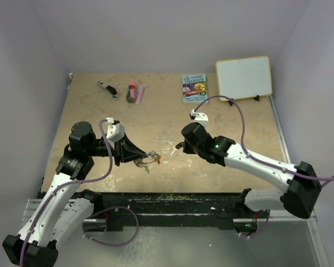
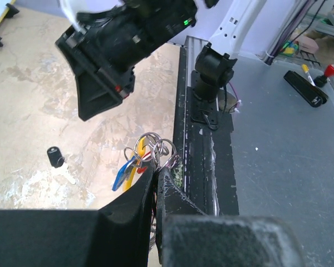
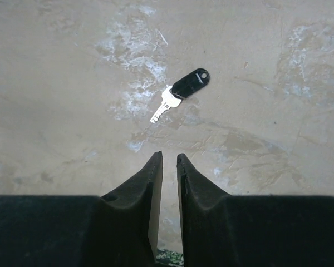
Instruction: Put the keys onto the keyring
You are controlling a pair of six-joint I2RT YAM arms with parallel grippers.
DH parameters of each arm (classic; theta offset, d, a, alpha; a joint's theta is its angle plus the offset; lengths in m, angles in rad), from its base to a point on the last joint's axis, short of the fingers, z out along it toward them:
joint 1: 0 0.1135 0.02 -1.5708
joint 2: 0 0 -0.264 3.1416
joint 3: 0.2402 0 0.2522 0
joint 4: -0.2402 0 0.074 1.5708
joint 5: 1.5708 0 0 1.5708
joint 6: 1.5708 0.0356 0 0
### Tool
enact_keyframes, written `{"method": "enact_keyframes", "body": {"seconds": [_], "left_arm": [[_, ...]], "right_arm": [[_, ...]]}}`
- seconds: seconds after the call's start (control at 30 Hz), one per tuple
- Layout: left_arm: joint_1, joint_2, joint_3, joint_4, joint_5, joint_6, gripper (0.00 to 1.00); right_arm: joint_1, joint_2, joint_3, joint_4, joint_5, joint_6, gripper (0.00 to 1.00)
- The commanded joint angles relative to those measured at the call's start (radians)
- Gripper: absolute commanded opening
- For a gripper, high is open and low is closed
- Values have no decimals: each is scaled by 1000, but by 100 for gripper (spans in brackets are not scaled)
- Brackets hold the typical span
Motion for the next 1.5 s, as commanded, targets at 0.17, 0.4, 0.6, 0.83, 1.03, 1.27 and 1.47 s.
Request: {"method": "enact_keyframes", "body": {"seconds": [0.17, 0.4, 0.6, 0.83, 1.03, 1.27, 1.47], "left_arm": [[49, -58, -90, 198, -40, -156, 4], [60, -62, -94, 221, -38, -165, 4], [79, -70, -111, 258, -37, -188, 4], [104, -76, -127, 296, -37, -217, 4], [116, -77, -132, 309, -39, -227, 4], [125, -74, -139, 324, -47, -237, 4], [130, -77, -141, 334, -49, -243, 4]], "right_arm": [[-113, 206, 31, 282, -212, -291, 22], [-138, 292, 26, 330, -271, -436, 39], [-152, 351, 5, 355, -293, -491, 41], [-175, 416, 14, 361, -303, -538, 39], [-195, 445, -3, 391, -327, -555, 38], [-200, 471, -7, 403, -360, -561, 32], [-201, 475, -23, 406, -382, -554, 28]]}}
